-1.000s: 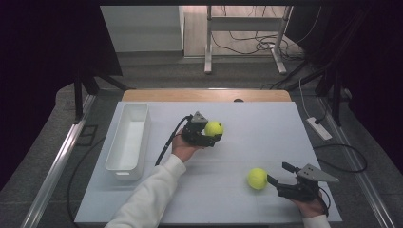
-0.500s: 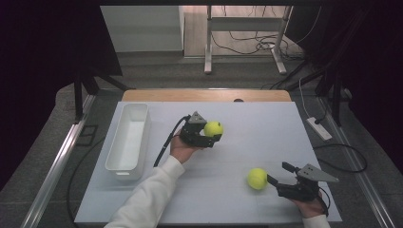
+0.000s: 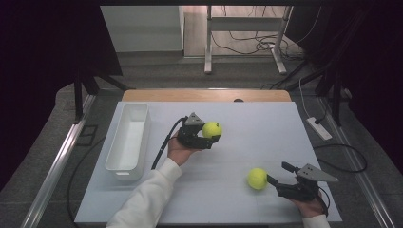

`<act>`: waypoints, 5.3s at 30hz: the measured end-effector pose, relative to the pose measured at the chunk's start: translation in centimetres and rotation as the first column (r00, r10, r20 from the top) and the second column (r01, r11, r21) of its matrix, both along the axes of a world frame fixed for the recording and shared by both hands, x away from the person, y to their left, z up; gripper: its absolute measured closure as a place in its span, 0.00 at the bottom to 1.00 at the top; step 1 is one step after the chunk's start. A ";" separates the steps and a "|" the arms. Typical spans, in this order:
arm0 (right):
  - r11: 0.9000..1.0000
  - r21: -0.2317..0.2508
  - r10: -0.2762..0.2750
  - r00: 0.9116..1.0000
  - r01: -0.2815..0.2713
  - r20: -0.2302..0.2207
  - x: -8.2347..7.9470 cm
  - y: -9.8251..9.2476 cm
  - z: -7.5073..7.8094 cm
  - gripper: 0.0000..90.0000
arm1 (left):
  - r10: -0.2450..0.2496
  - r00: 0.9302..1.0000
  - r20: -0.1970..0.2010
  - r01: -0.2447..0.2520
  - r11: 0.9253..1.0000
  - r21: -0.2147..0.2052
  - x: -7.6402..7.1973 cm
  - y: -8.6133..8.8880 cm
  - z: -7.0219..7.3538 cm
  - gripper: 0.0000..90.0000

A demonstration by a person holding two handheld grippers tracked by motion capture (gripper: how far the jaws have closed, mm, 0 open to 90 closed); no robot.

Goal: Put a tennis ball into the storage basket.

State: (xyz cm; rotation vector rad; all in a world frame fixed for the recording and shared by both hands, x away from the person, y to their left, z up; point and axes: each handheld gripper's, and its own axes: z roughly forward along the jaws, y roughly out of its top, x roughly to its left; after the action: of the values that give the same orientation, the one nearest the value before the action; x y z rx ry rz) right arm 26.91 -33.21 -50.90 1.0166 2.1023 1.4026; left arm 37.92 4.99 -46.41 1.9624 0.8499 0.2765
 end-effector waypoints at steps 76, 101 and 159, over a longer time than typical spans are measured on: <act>1.000 -0.007 -0.002 1.000 0.002 0.003 0.0 0.2 0.0 0.19 | 0.096 0.994 0.042 -0.095 0.995 -0.025 -3.4 4.6 1.4 0.30; 1.000 -0.006 -0.006 1.000 0.006 0.002 0.1 0.2 0.1 0.19 | 0.145 0.988 0.058 -0.144 0.989 -0.024 -3.8 6.8 2.3 0.30; 1.000 -0.006 -0.002 1.000 0.002 0.009 0.2 0.4 0.2 0.19 | 0.274 0.959 0.074 -0.273 0.962 -0.026 -4.3 12.9 3.6 0.30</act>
State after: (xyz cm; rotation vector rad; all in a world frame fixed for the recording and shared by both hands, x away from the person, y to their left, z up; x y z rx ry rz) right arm 27.07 -32.81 -50.74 1.0084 2.0972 1.3959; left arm 33.62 17.94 -42.77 1.8053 1.0700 0.5027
